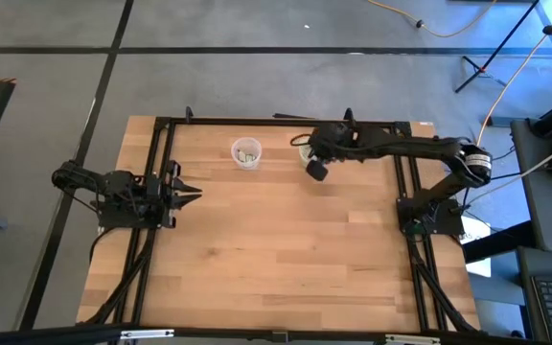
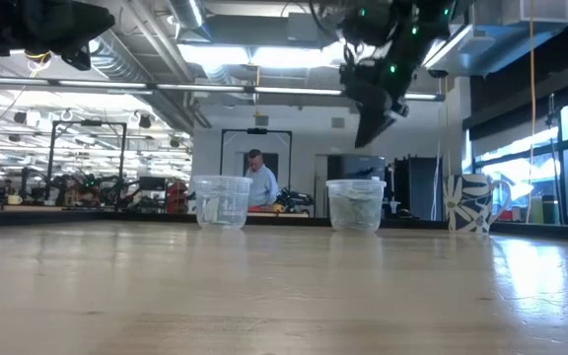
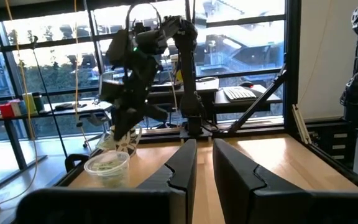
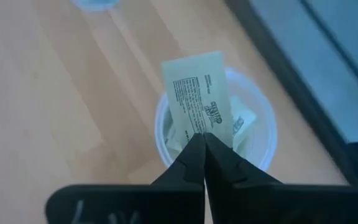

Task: Pick and place Stevia / Truvia into bins
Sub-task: Put the stevia packet into the right transparent container, then return to Home Position

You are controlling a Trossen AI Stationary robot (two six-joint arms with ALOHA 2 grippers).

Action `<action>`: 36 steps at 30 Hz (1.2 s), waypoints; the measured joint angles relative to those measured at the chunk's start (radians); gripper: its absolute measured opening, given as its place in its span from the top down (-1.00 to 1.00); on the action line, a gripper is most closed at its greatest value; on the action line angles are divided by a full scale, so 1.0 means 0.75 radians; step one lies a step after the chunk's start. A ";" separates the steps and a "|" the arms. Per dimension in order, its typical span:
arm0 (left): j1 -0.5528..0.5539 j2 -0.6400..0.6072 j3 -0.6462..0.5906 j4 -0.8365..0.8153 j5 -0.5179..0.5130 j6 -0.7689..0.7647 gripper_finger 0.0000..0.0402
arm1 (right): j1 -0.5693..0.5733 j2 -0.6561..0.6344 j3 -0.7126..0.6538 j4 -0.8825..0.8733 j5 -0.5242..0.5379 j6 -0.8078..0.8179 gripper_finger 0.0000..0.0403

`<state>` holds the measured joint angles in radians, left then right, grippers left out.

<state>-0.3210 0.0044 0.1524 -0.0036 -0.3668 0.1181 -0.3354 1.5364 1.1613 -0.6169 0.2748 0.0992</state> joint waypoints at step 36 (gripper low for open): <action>0.000 0.000 0.000 0.000 0.001 0.000 0.77 | -0.009 -0.572 -0.158 -0.120 -0.110 0.038 0.43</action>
<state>-0.3209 0.0044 0.1524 -0.0040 -0.3659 0.1179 -0.3422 1.1071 1.0427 -0.7071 0.1924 0.1274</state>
